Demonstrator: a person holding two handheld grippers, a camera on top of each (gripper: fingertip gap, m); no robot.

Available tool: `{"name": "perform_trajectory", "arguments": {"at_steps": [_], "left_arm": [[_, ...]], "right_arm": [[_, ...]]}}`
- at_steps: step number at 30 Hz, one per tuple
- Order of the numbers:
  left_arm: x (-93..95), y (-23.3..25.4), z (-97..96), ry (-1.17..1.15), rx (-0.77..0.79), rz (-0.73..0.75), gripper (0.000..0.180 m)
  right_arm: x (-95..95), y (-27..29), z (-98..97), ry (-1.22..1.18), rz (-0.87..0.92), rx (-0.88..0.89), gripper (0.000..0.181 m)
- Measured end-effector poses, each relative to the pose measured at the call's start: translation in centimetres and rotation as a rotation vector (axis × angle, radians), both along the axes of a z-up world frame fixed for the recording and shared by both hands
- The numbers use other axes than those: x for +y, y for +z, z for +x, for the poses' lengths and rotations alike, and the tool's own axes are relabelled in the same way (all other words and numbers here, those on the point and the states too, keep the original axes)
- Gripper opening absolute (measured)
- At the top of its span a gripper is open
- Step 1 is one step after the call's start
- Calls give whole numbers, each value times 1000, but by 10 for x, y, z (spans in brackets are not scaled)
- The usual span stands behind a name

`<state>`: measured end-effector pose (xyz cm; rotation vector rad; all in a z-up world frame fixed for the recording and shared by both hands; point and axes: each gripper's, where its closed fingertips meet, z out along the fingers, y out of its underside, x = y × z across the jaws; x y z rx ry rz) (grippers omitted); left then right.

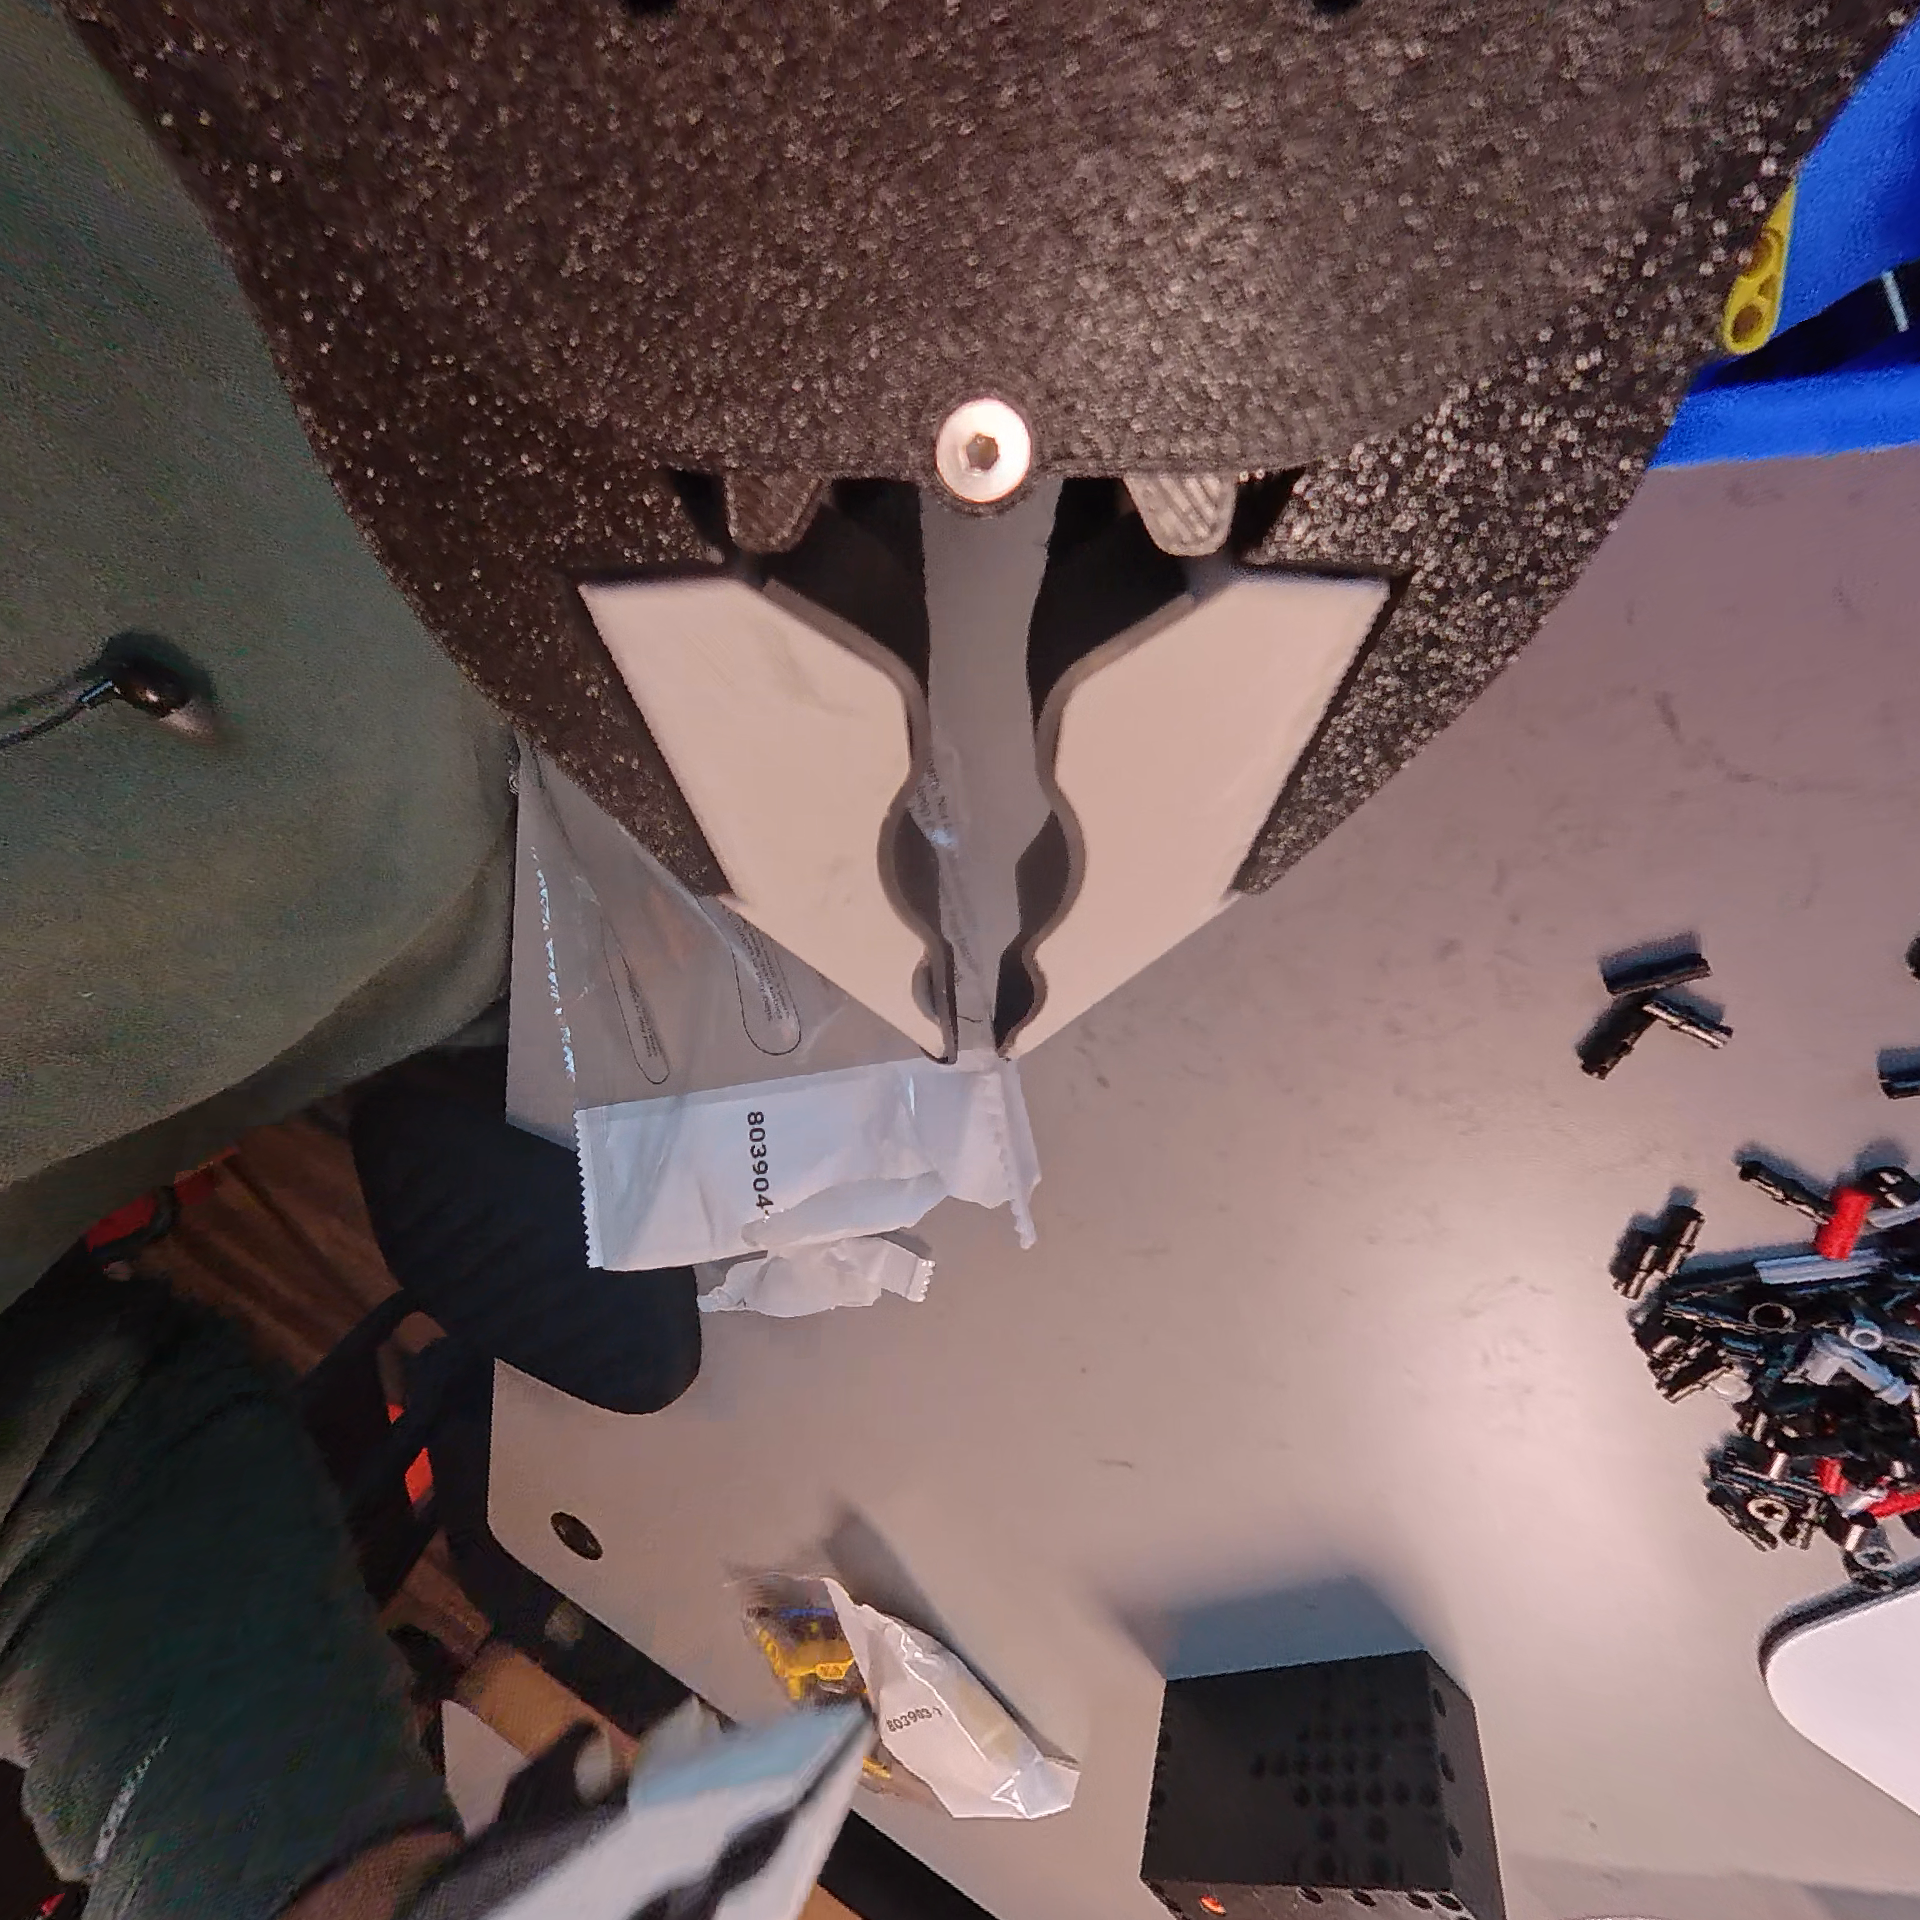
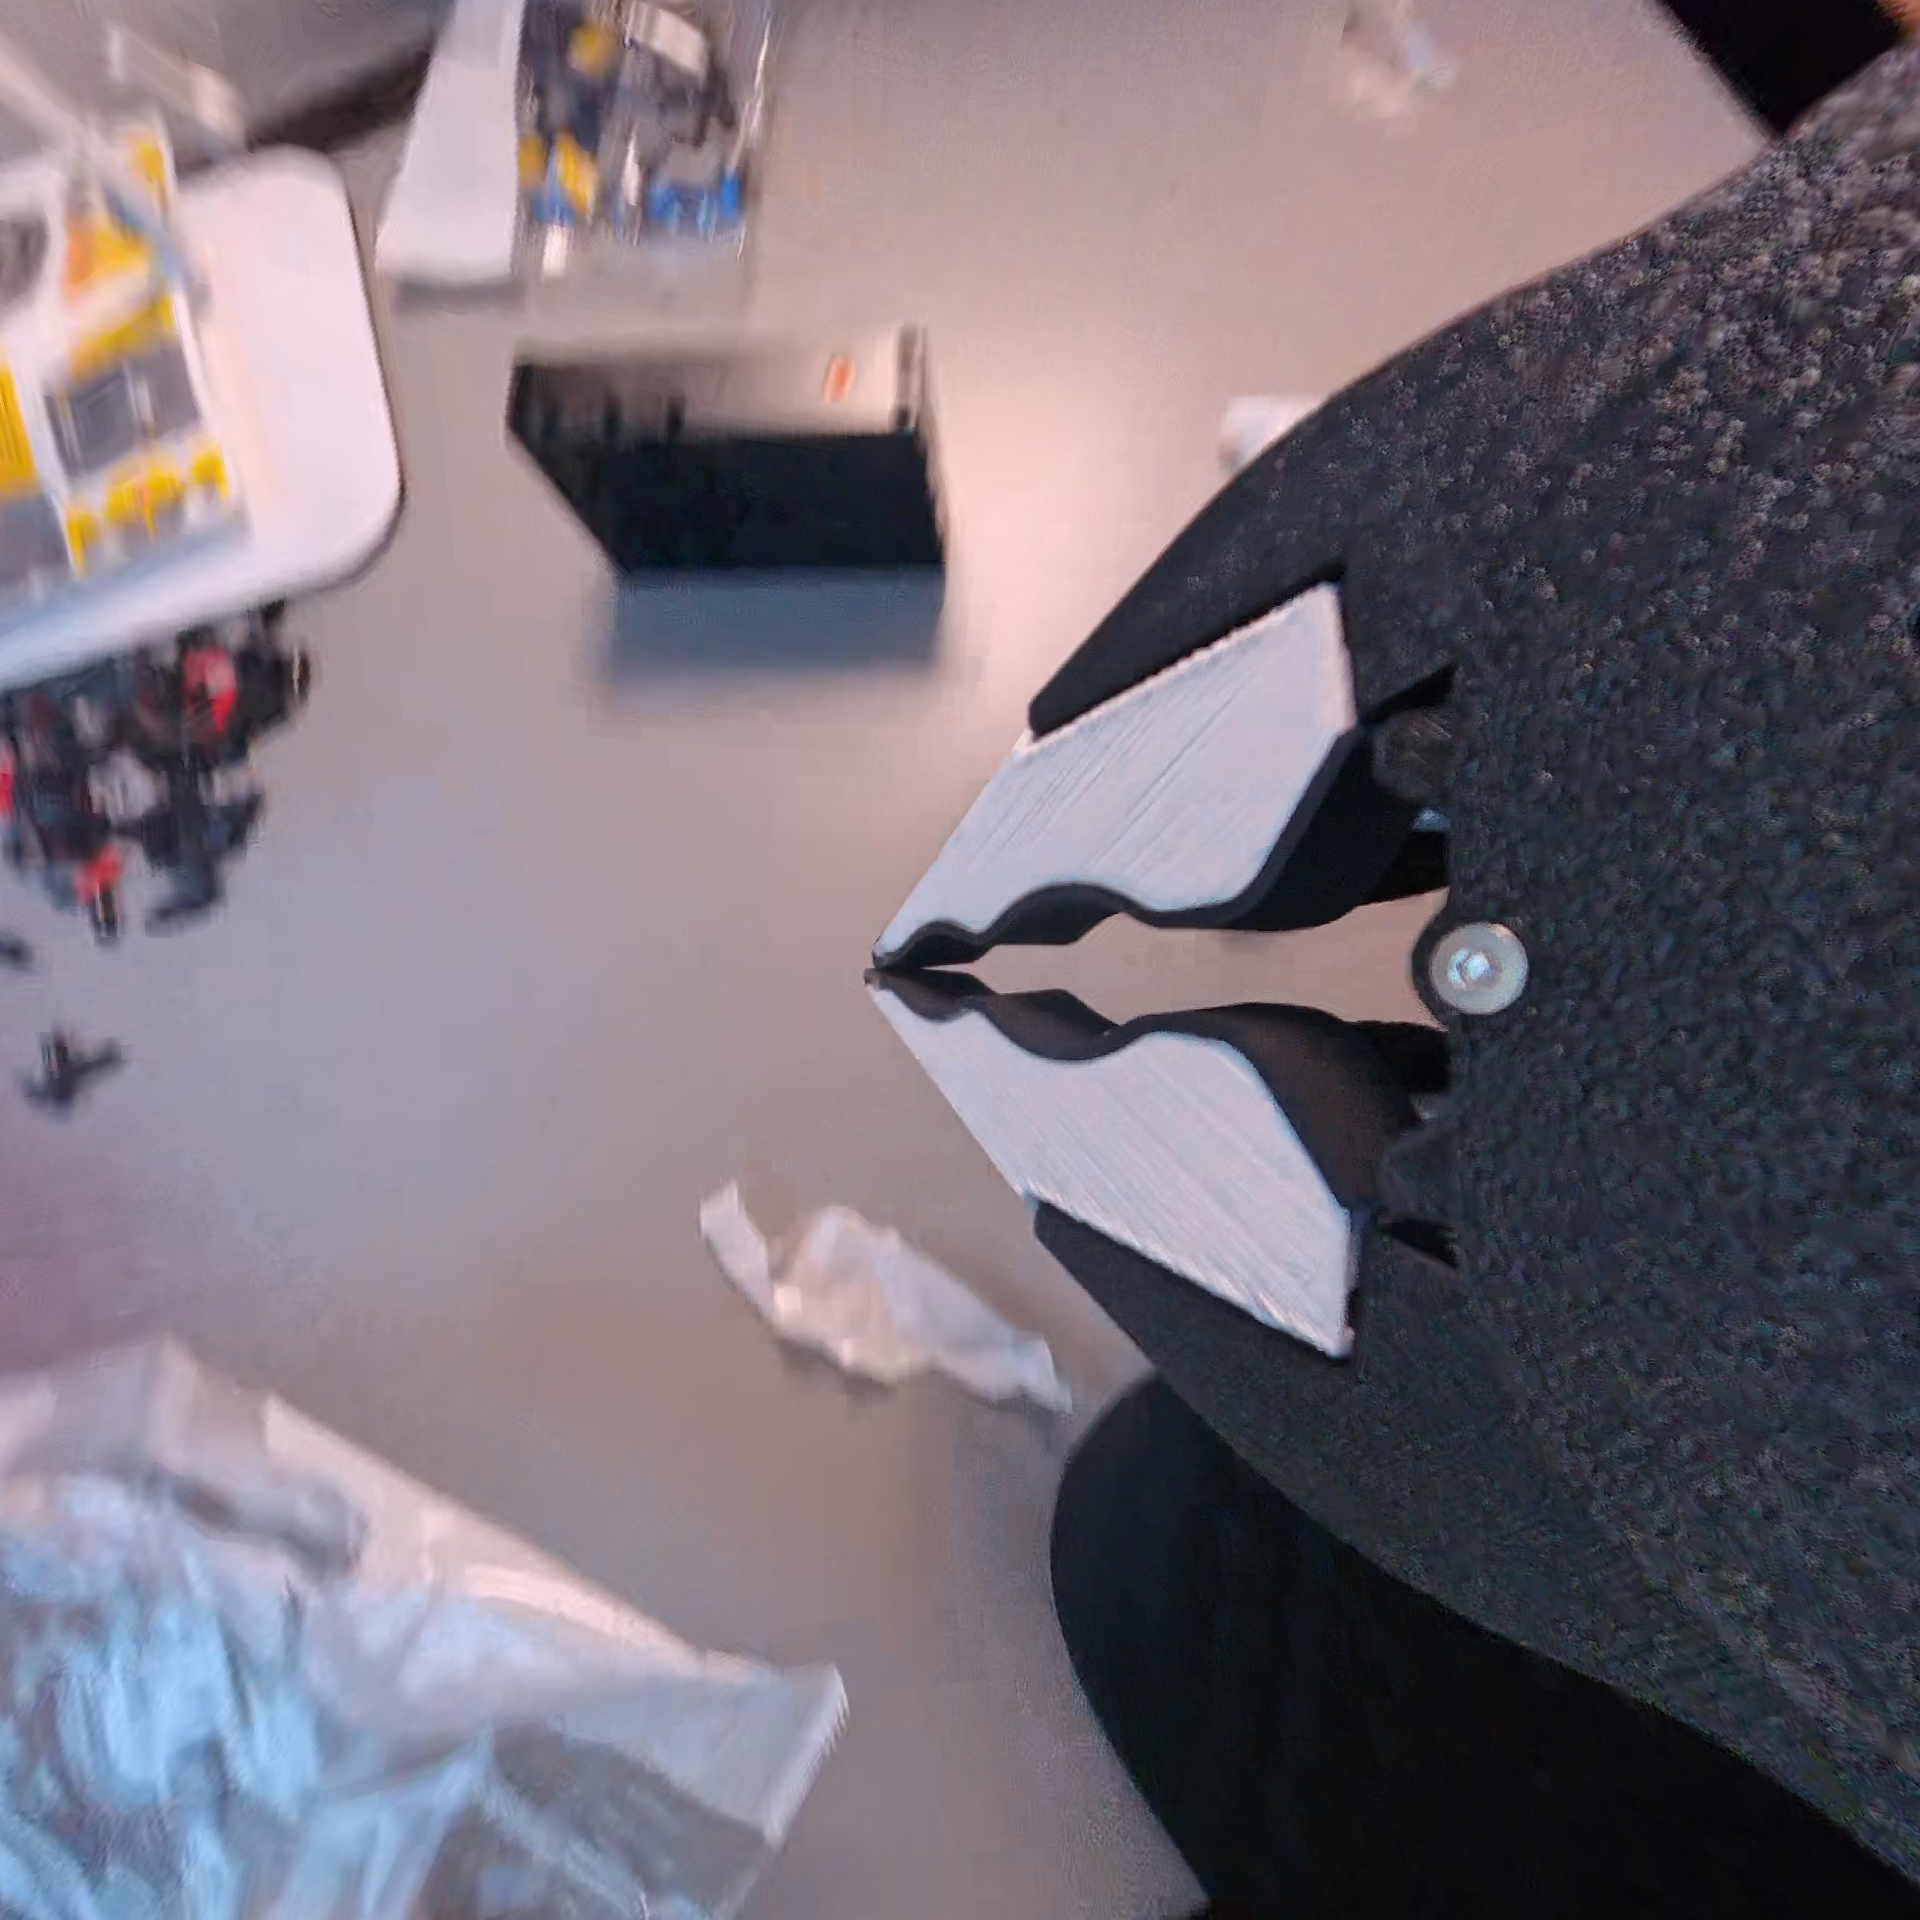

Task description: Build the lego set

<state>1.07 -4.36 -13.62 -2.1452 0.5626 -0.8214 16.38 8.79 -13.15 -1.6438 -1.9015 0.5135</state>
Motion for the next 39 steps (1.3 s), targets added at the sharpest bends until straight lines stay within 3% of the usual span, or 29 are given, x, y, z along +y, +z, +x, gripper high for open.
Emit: {"name": "perform_trajectory", "arguments": {"at_steps": [2,4,7,10,14,16,18,22,26,29,37,39], "left_arm": [[2,-1,1,10,10,17,6],[3,-2,2,16,32,27,6],[4,-5,0,23,75,50,7],[3,-7,0,20,70,58,7],[2,-8,2,14,63,49,8],[1,-7,3,5,67,53,8],[1,-7,3,2,67,57,8],[0,-5,4,0,71,64,8],[1,-7,5,-1,86,74,8],[3,-6,8,1,80,82,8],[5,-8,8,18,100,86,8],[6,-10,6,22,114,84,8]], "right_arm": [[67,21,12,-157,78,32,0],[106,29,21,-247,20,49,0],[66,24,2,-87,-113,59,0],[-9,-13,-13,127,-196,-44,34],[-75,-51,-24,275,-199,-123,52],[-90,-62,-29,284,-195,-130,43],[-82,-67,-33,245,-124,-118,0],[-54,-32,-33,195,-87,-36,0],[53,43,-21,-48,141,79,0],[162,70,10,-279,277,75,0],[336,-17,74,-622,226,-18,0],[349,-31,81,-658,250,-38,16]]}}
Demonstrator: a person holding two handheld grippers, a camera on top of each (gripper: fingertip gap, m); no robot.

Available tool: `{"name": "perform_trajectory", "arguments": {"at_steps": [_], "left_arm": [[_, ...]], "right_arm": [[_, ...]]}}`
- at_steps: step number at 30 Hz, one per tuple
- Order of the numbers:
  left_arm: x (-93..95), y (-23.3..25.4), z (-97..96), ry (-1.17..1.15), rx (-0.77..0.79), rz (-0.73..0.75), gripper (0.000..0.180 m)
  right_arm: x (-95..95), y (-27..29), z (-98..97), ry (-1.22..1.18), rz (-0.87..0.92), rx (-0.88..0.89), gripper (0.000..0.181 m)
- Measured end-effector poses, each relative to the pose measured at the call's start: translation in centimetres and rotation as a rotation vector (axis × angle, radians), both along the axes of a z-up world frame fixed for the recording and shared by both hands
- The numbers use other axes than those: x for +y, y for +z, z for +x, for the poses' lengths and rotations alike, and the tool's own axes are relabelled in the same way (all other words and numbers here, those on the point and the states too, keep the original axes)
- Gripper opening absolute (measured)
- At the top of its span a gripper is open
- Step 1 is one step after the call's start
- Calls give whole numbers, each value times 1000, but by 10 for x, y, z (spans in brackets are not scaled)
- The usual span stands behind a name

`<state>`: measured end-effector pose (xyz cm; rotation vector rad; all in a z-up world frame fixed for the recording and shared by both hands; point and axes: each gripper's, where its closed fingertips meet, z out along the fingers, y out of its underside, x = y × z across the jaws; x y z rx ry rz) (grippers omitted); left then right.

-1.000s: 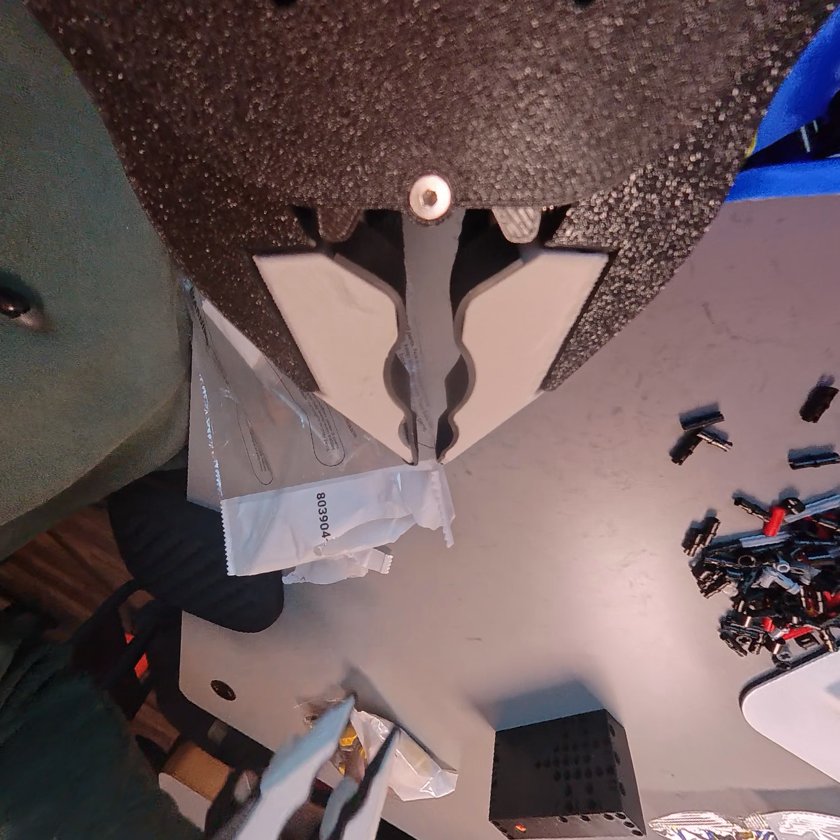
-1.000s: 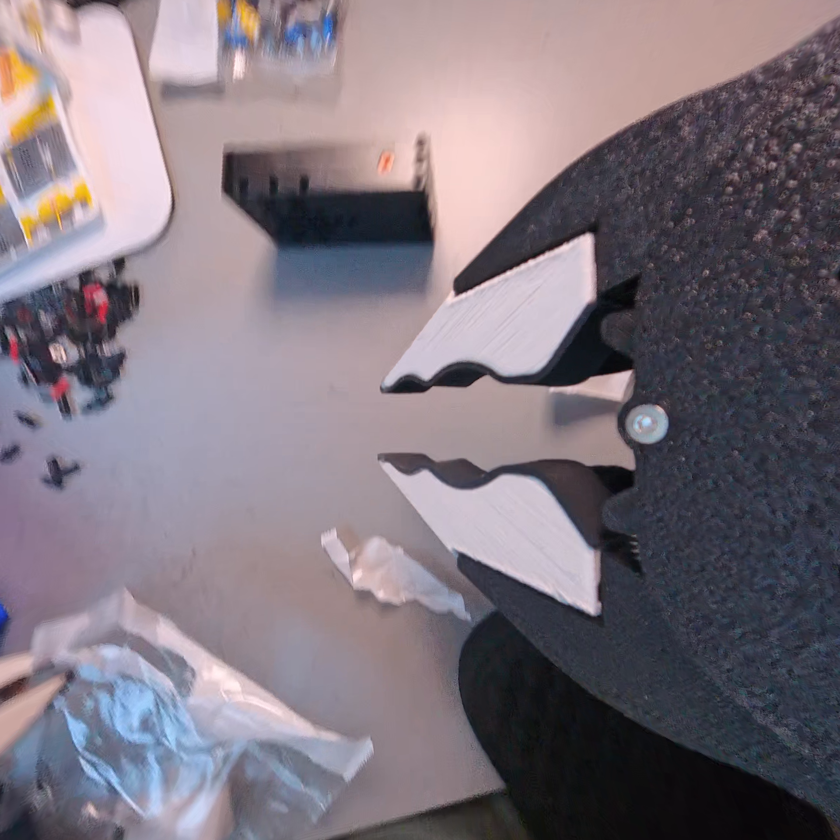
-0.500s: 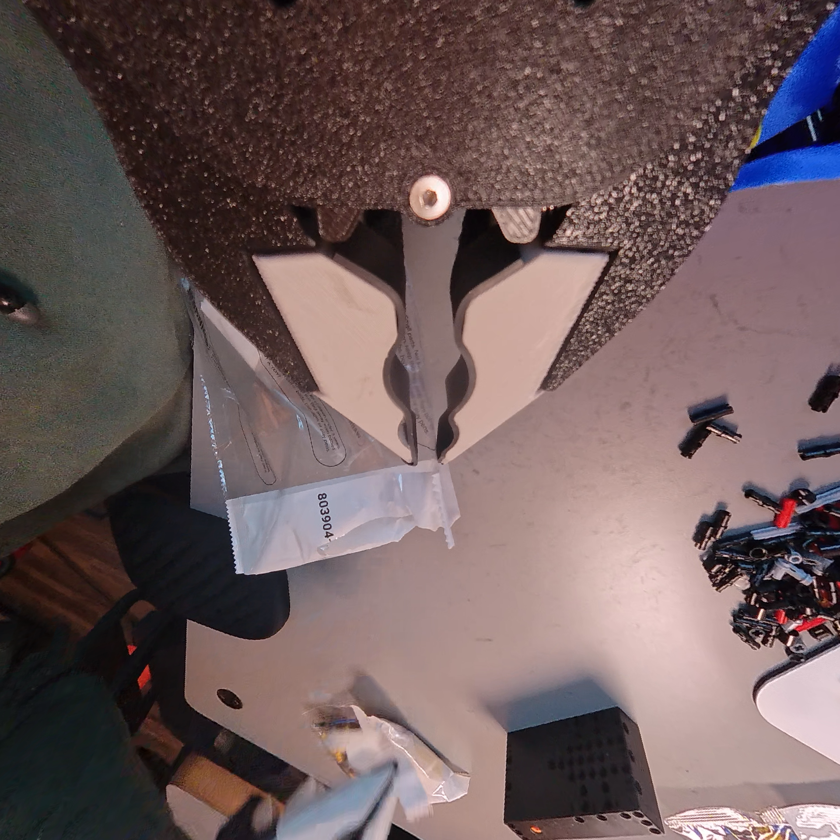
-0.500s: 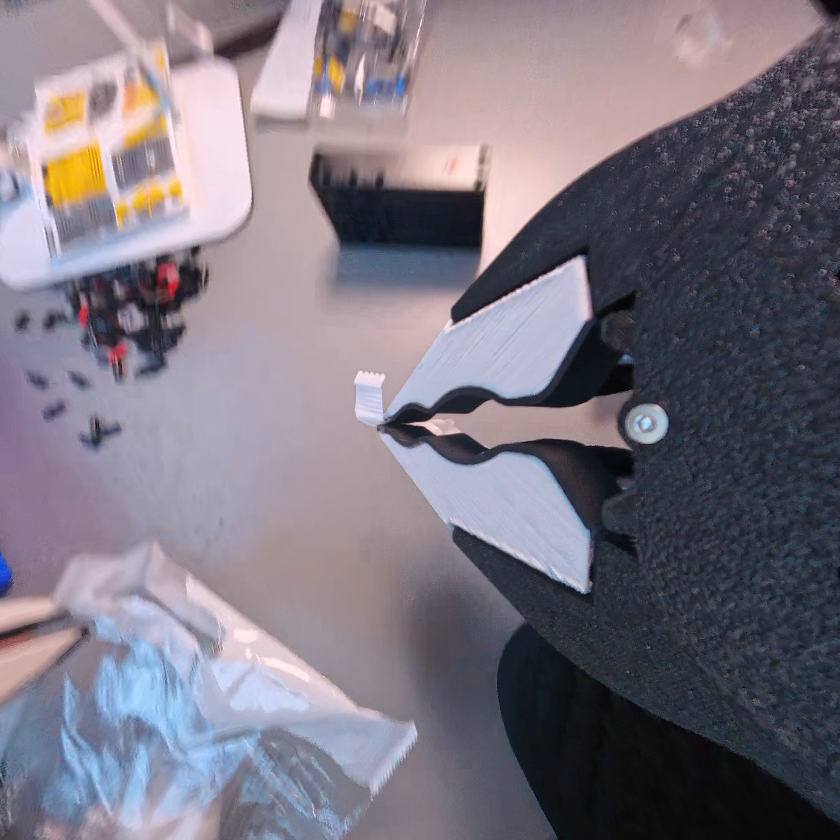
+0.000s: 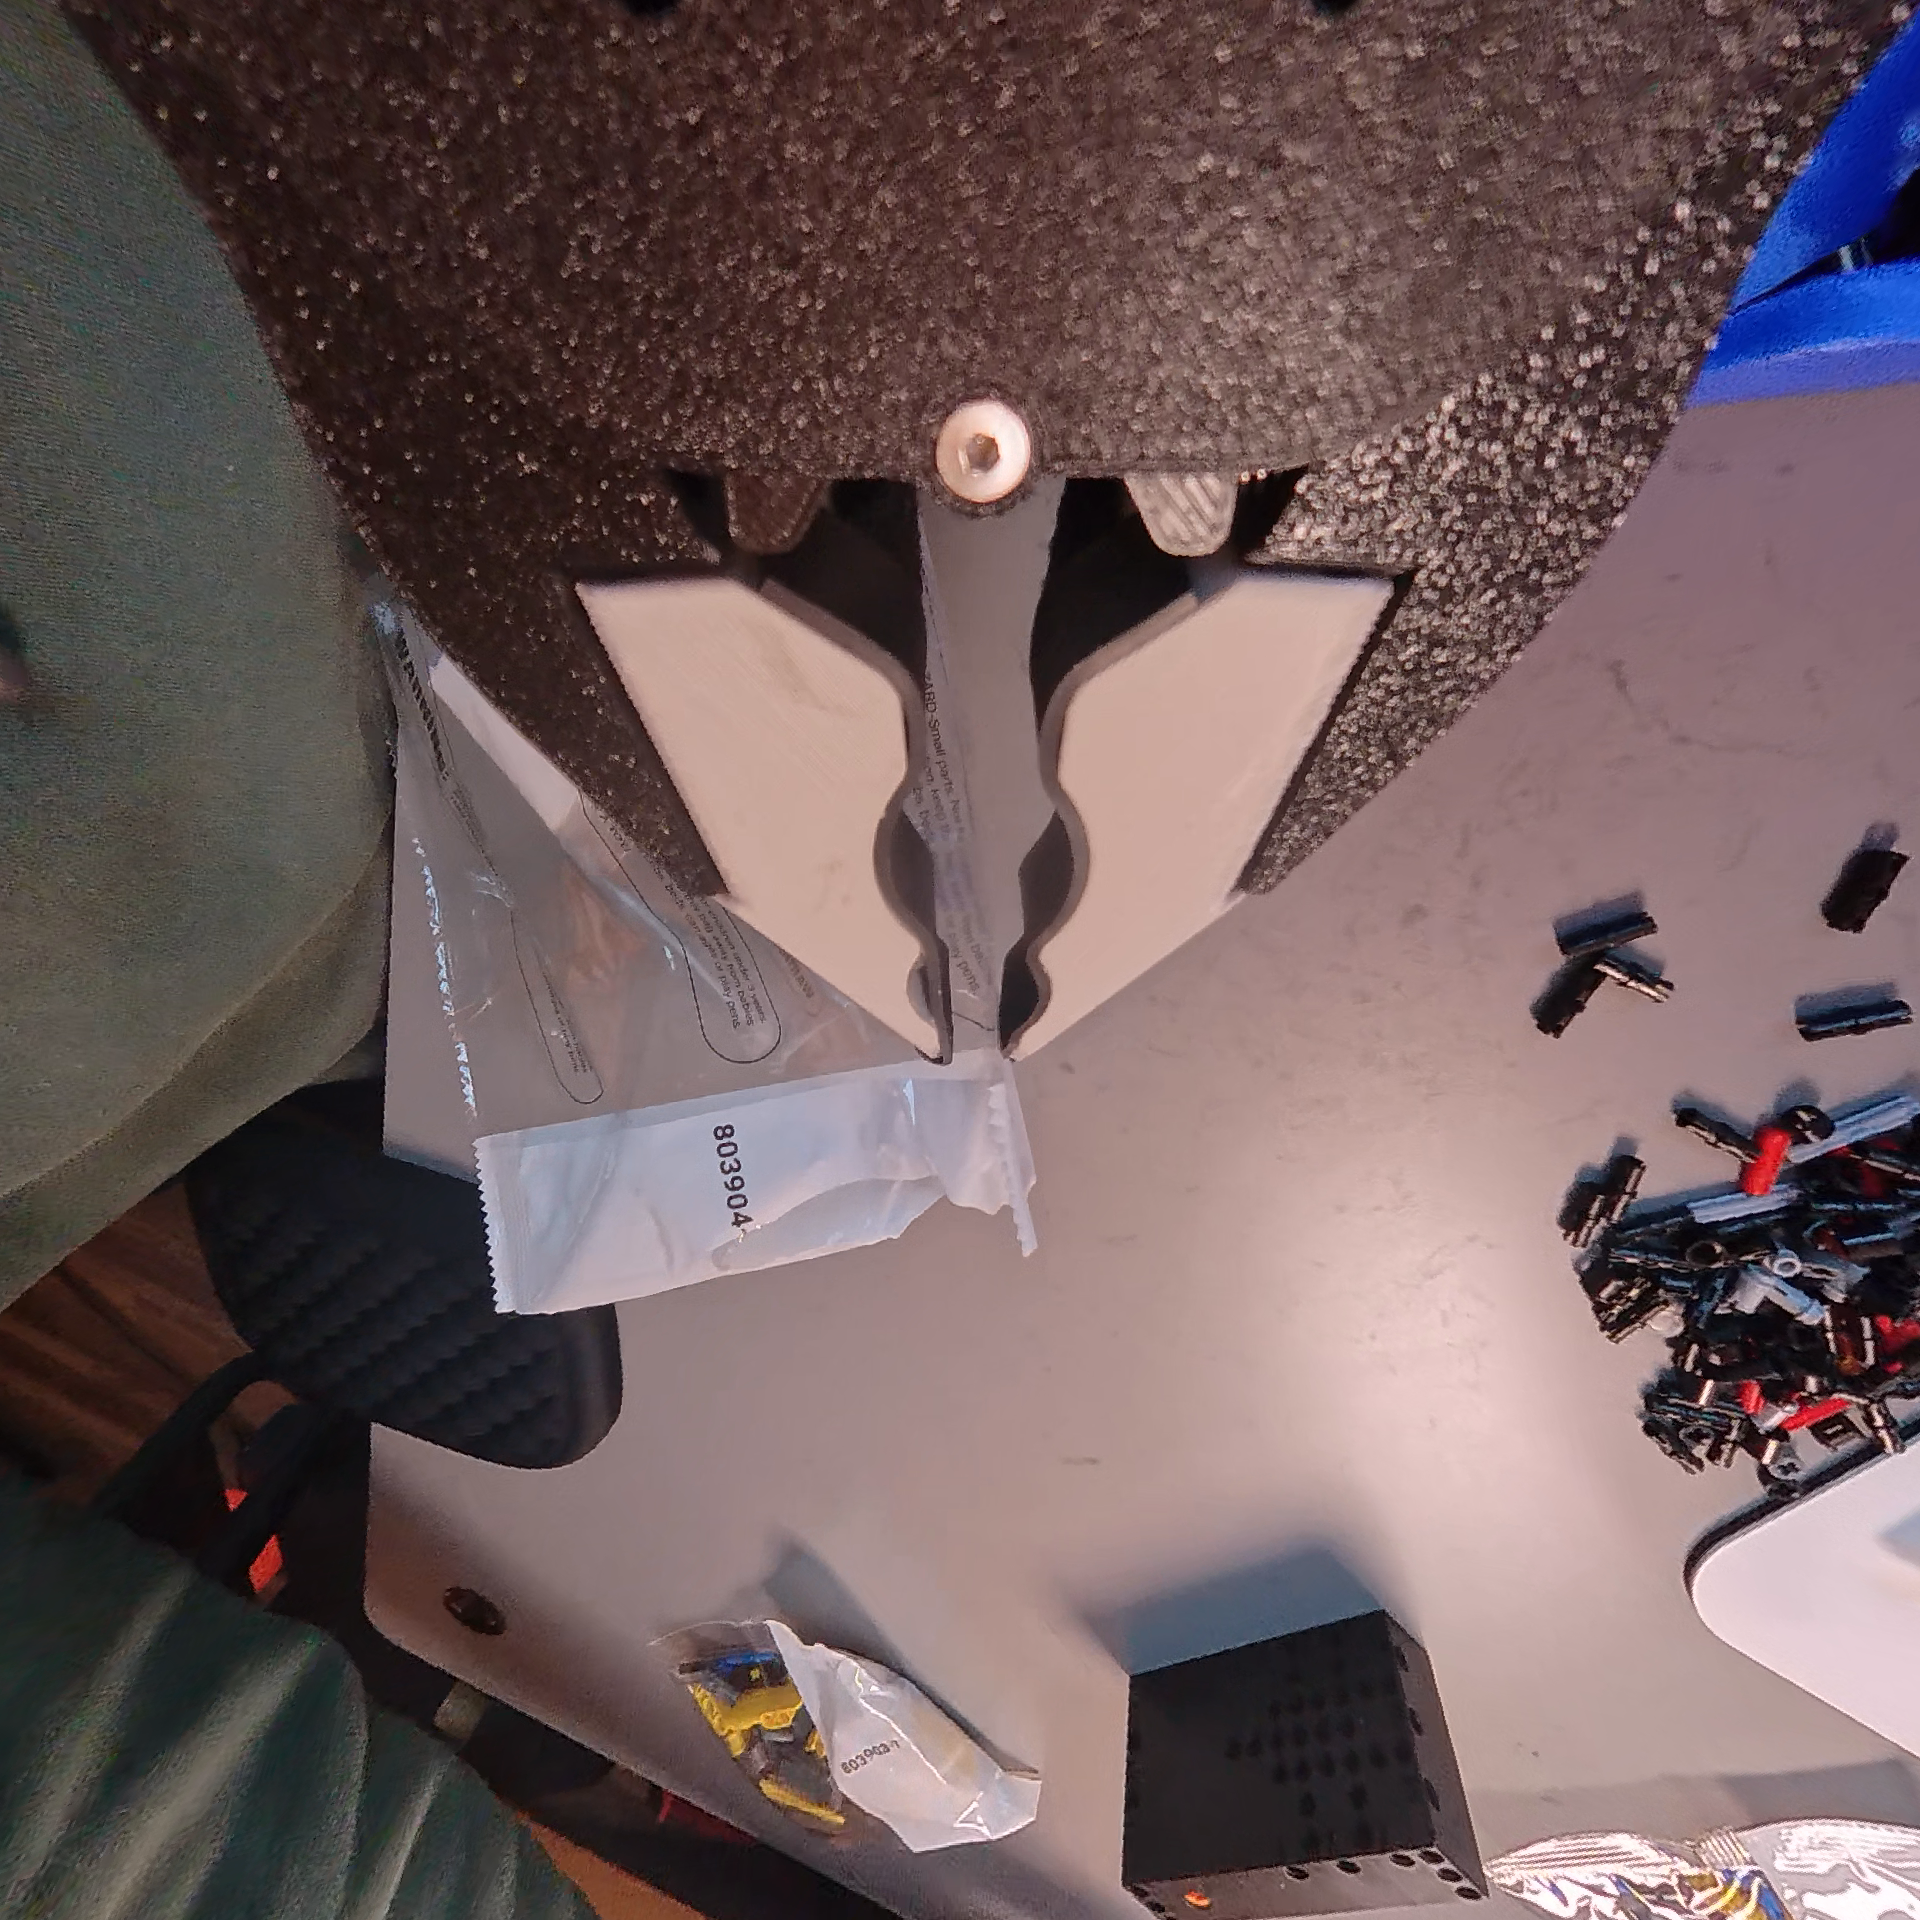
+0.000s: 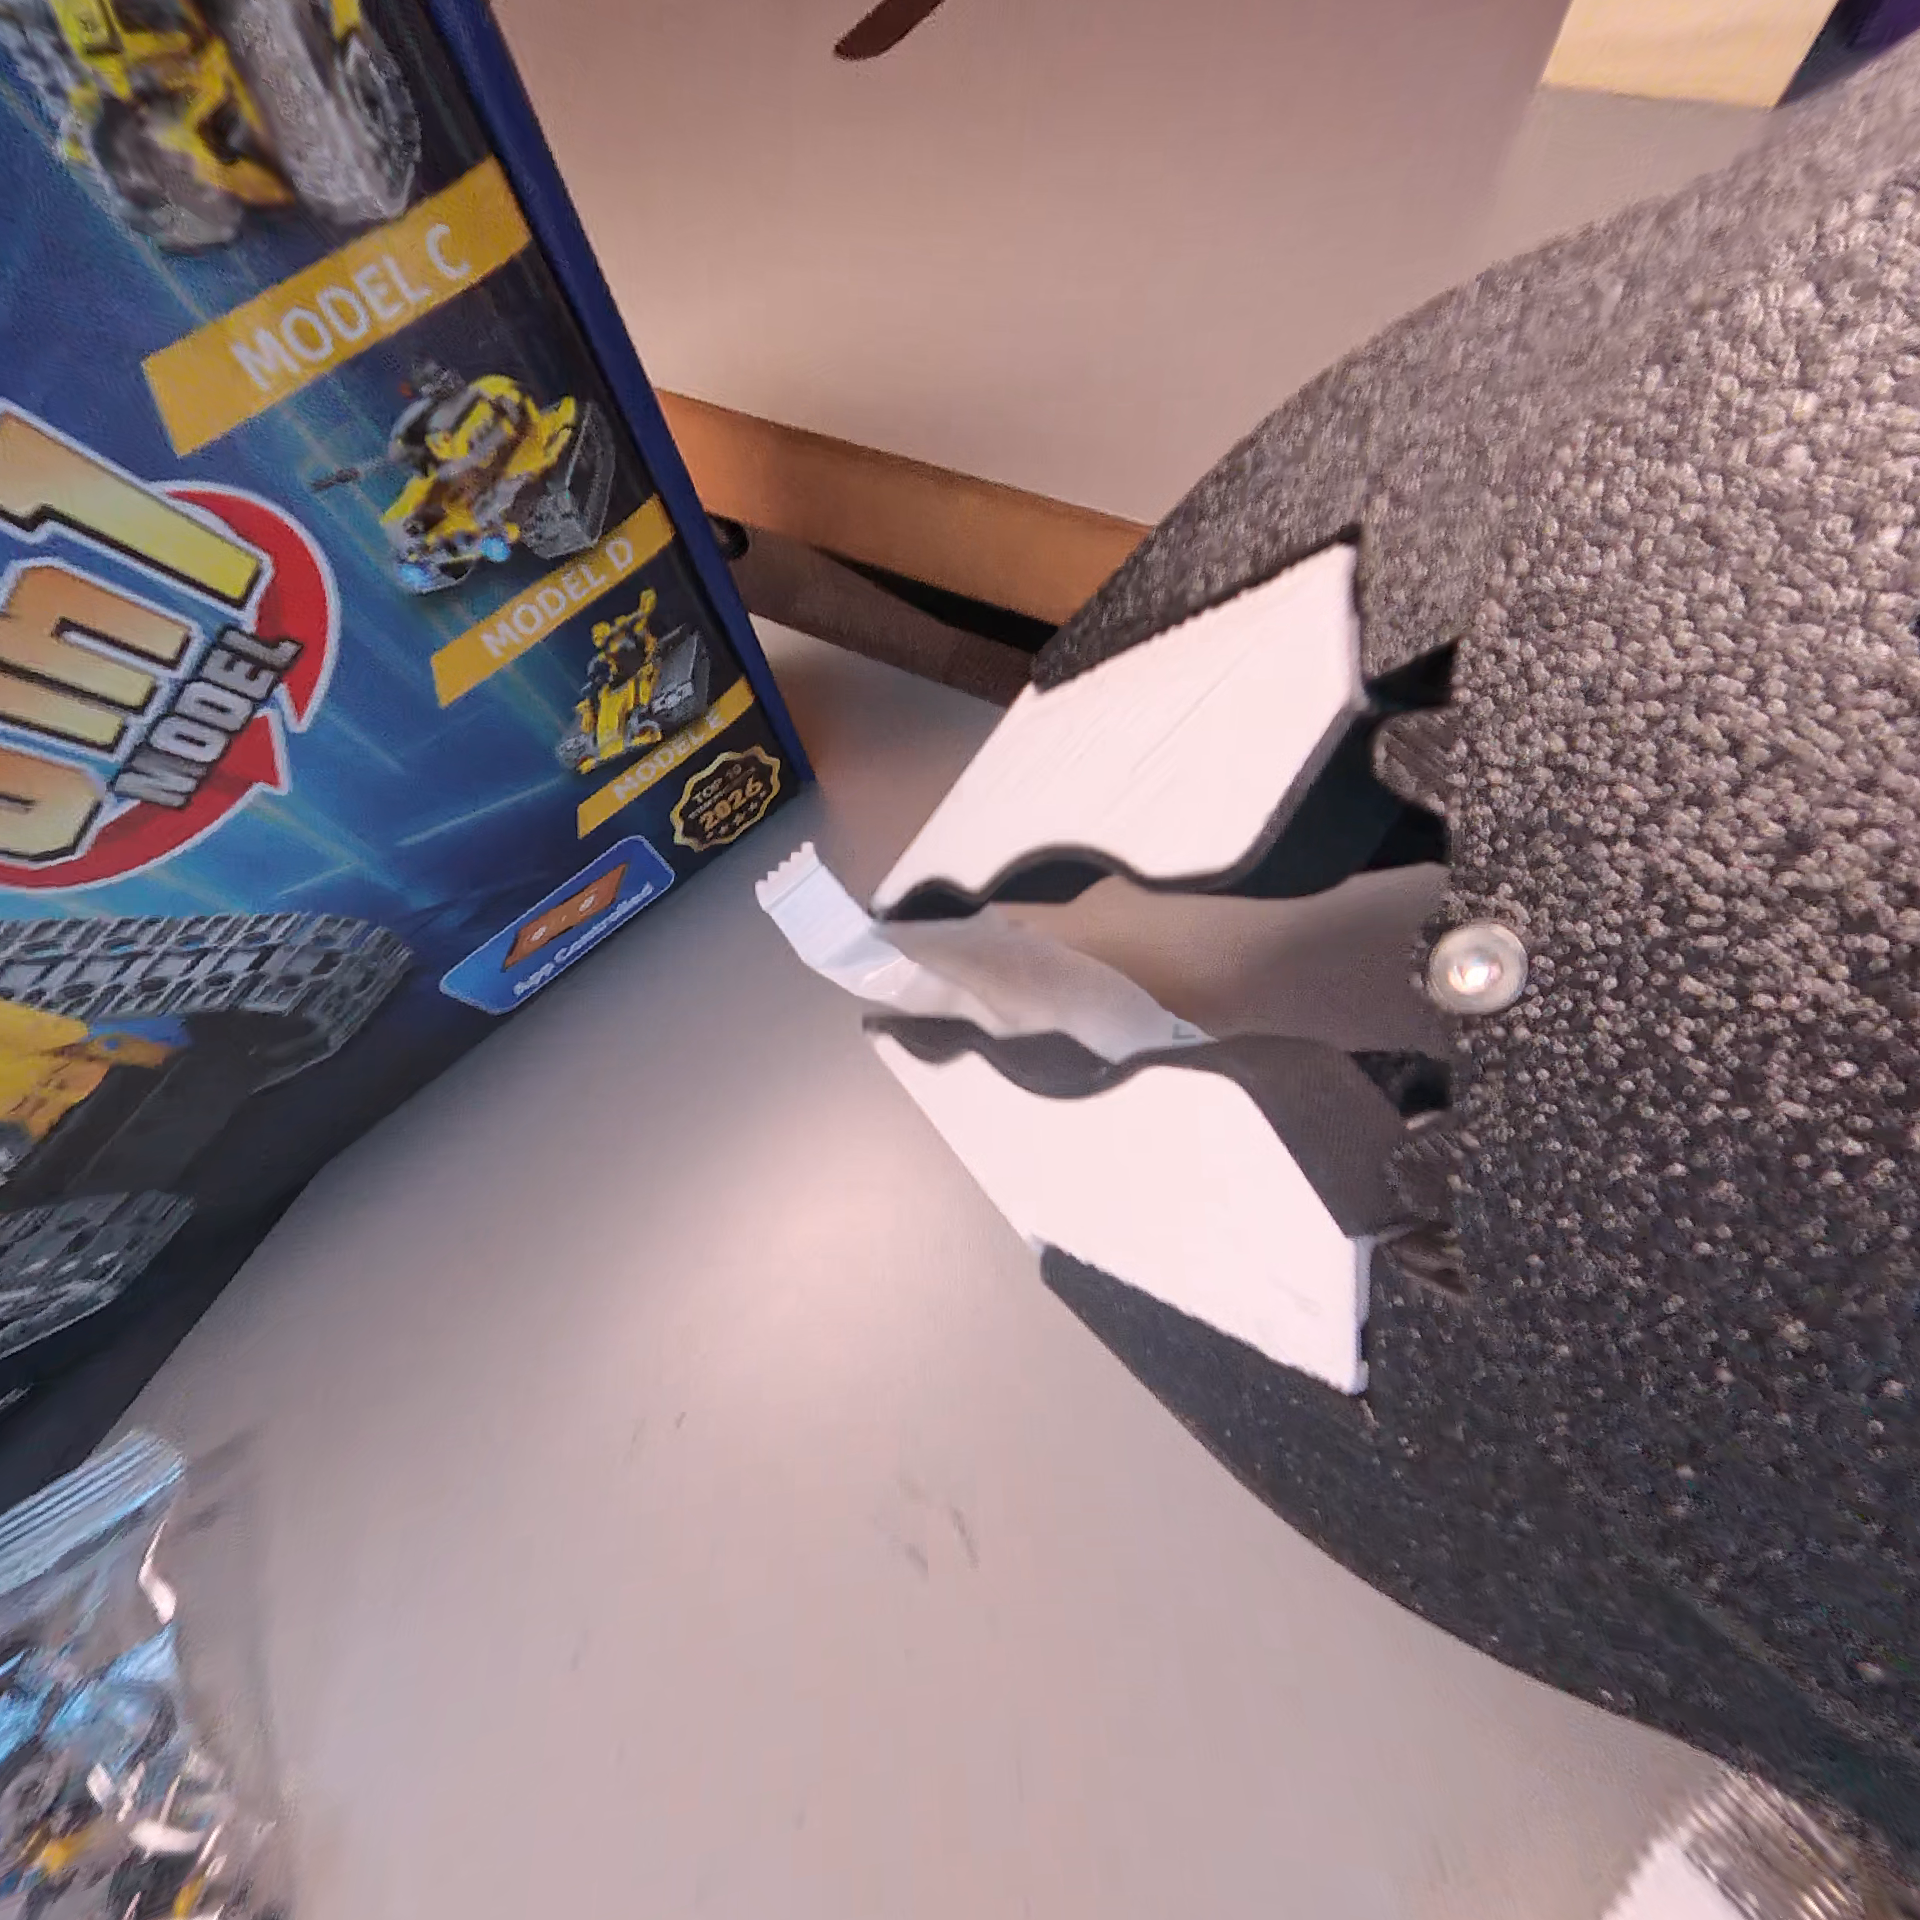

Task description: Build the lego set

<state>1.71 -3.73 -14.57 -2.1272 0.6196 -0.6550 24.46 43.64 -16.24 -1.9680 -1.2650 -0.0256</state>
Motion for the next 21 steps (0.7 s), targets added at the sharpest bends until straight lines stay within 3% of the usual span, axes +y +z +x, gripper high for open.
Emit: {"name": "perform_trajectory", "arguments": {"at_steps": [3,6,8,11,13,15,18,20,21], "left_arm": [[1,-2,-2,2,5,-2,7],[3,1,-3,2,0,18,4],[3,8,-4,-1,-22,41,2],[4,28,-9,17,-62,96,0],[4,48,-13,29,-103,145,0],[3,67,-18,43,-139,192,0],[-2,95,-29,83,-183,272,0],[-9,113,-35,101,-247,313,0],[-14,121,-37,106,-290,328,0]], "right_arm": [[3,18,-2,-22,77,66,44],[-28,75,-22,43,214,219,49],[-79,103,-46,156,211,327,49],[-194,113,-91,413,-38,475,51],[-287,106,-117,613,-310,538,63],[-368,93,-131,784,-530,532,80],[-437,69,-145,914,-685,494,91],[-463,67,-160,957,-760,547,67],[-469,71,-169,974,-759,589,33]]}}
